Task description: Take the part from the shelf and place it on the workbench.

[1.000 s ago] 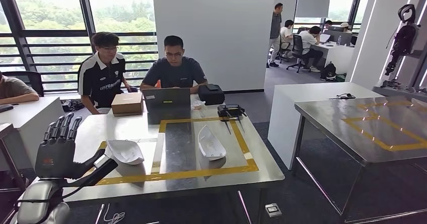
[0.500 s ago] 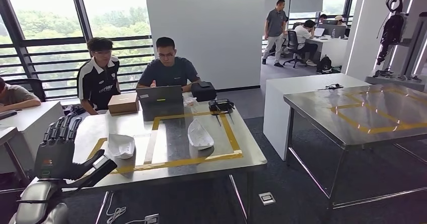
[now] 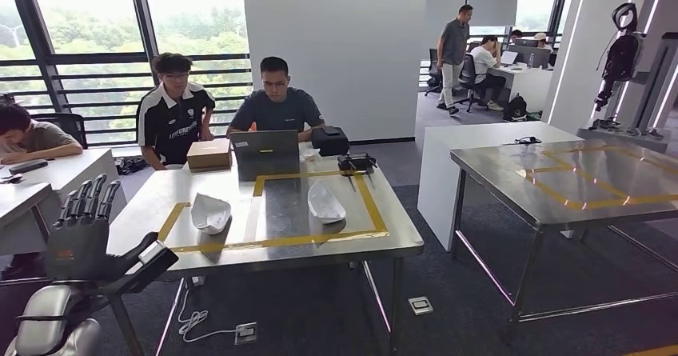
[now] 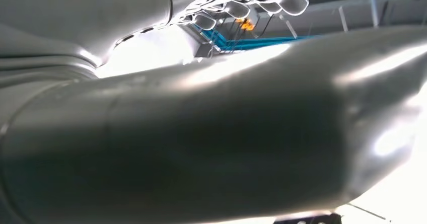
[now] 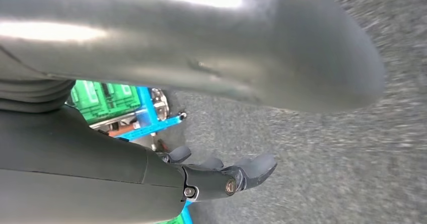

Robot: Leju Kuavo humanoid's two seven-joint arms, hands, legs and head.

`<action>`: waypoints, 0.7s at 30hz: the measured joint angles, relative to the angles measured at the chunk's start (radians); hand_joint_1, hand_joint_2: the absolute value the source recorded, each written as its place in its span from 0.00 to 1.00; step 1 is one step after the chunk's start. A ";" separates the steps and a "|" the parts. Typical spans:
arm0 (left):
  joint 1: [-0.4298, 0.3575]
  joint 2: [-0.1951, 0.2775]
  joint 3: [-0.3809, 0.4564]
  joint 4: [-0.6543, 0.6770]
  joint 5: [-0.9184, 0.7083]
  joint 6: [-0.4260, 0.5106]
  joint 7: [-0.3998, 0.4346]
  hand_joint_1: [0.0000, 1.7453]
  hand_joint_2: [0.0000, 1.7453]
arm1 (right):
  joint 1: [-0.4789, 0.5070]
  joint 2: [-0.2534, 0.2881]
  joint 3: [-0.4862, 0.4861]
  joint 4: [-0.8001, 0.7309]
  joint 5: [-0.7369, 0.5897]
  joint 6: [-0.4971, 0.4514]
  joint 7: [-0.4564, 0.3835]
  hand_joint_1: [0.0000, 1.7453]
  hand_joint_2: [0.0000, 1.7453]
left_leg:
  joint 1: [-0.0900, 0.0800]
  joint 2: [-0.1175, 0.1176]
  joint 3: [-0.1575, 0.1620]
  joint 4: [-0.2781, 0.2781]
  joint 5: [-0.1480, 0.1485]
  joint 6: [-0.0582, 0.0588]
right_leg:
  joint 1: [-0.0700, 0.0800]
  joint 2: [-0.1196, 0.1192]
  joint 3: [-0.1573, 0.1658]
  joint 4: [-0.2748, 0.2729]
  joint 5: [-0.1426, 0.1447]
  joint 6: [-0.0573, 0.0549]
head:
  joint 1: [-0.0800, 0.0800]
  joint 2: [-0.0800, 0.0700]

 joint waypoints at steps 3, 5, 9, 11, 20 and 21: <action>0.013 0.004 0.000 0.000 0.004 -0.002 -0.003 0.00 0.00 | -0.001 -0.001 0.000 0.000 0.000 0.001 0.001 0.00 0.00 | 0.012 0.000 -0.061 0.013 0.036 -0.015 | -0.012 0.000 0.060 0.006 0.053 0.017 | 0.000 0.000; 0.015 0.007 0.000 -0.003 0.004 -0.006 -0.003 0.00 0.00 | -0.006 -0.003 0.000 0.000 0.001 0.001 0.002 0.00 0.00 | 0.018 -0.001 -0.094 0.030 0.051 -0.030 | -0.016 0.002 0.163 -0.122 0.044 0.020 | 0.001 0.000; 0.012 0.013 -0.001 -0.007 -0.001 -0.034 -0.002 0.00 0.00 | -0.007 -0.004 0.000 0.000 0.000 0.005 -0.001 0.00 0.00 | 0.018 0.002 -0.101 0.037 0.069 -0.057 | -0.010 0.005 0.215 -0.214 0.002 -0.020 | -0.002 0.000; 0.012 0.014 -0.001 -0.006 -0.002 -0.040 -0.001 0.00 0.00 | -0.007 -0.004 0.000 0.000 0.000 0.006 0.000 0.00 0.00 | 0.019 0.002 -0.099 0.031 0.073 -0.062 | -0.009 0.005 0.214 -0.212 0.005 -0.027 | -0.001 0.000; 0.023 0.021 -0.001 0.001 -0.002 -0.040 0.000 0.00 0.00 | -0.001 -0.002 0.000 0.000 0.000 0.005 0.002 0.00 0.00 | 0.004 -0.003 -0.037 0.127 -0.055 -0.035 | 0.007 -0.003 0.151 -0.217 0.077 -0.055 | -0.002 0.000; 0.022 0.021 -0.001 0.000 -0.002 -0.040 0.000 0.00 0.00 | -0.001 0.000 0.000 0.000 0.000 0.005 0.002 0.00 0.00 | -0.002 -0.001 -0.006 0.080 -0.047 -0.028 | 0.006 -0.003 0.151 -0.218 0.080 -0.051 | -0.002 0.000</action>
